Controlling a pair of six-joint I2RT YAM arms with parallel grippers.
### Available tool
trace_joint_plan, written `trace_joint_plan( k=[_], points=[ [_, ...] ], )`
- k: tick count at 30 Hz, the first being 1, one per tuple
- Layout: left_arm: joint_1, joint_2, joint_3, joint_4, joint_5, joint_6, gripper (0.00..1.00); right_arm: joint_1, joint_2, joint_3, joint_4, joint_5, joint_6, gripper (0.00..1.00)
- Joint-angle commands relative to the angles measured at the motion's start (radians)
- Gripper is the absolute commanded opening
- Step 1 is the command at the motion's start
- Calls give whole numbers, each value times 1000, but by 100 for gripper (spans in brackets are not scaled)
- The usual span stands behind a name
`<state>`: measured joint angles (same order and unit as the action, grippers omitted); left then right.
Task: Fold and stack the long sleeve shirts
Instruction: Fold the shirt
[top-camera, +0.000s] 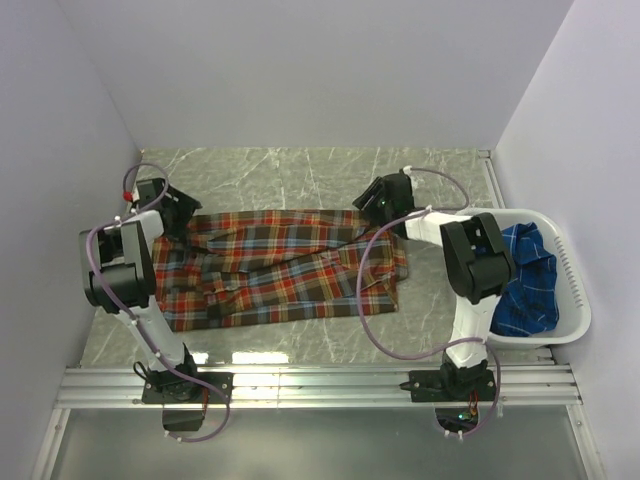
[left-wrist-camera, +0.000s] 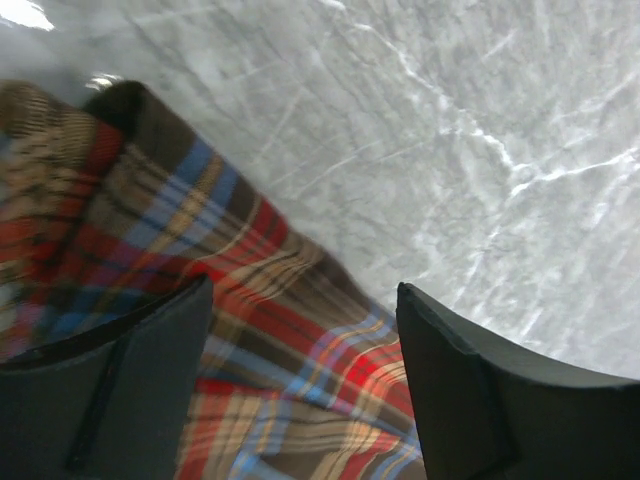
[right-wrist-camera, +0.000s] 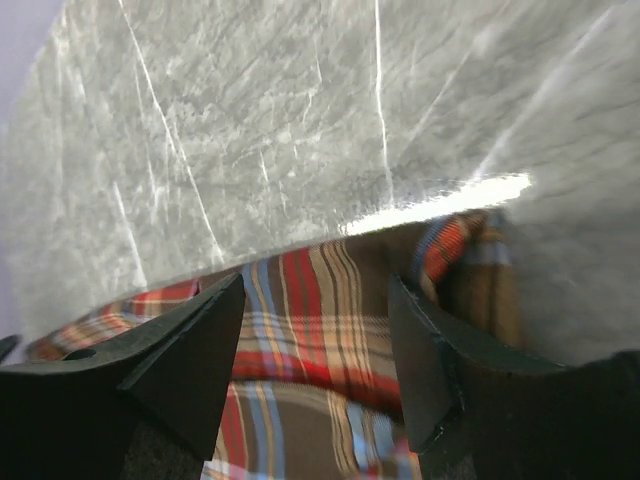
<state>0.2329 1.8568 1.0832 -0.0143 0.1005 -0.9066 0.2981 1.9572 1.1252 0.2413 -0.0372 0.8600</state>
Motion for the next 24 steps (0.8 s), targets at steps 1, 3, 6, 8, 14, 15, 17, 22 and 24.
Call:
trace_joint_plan(
  k=[1, 3, 6, 8, 14, 15, 17, 22, 24],
  points=[
    [11, -82, 72, -131, -64, 119, 81, 22, -136, 79, -165, 123, -143, 67],
    [5, -132, 90, -182, -85, 185, 84, 41, -185, 122, -232, 148, -205, 67],
    [-19, -212, 109, -228, -97, 277, 88, 59, -240, 153, -384, 88, -254, 68],
    [-47, -255, 109, -257, -165, 319, 87, 81, -292, 137, -519, 53, -277, 68],
    [-227, -258, 104, -340, -286, 429, 83, 258, -463, -42, -726, 69, -285, 66],
    [-262, -249, 107, -346, -285, 442, 82, 280, -477, -70, -741, 60, -276, 66],
    [-291, -217, 130, -366, -278, 451, 81, 324, -515, -138, -772, 14, -247, 64],
    [-336, -105, 217, -404, -251, 482, 81, 369, -541, -205, -833, 20, -228, 63],
    [-342, -68, 230, -404, -228, 453, 80, 363, -511, -223, -818, 5, -234, 63]
  ],
)
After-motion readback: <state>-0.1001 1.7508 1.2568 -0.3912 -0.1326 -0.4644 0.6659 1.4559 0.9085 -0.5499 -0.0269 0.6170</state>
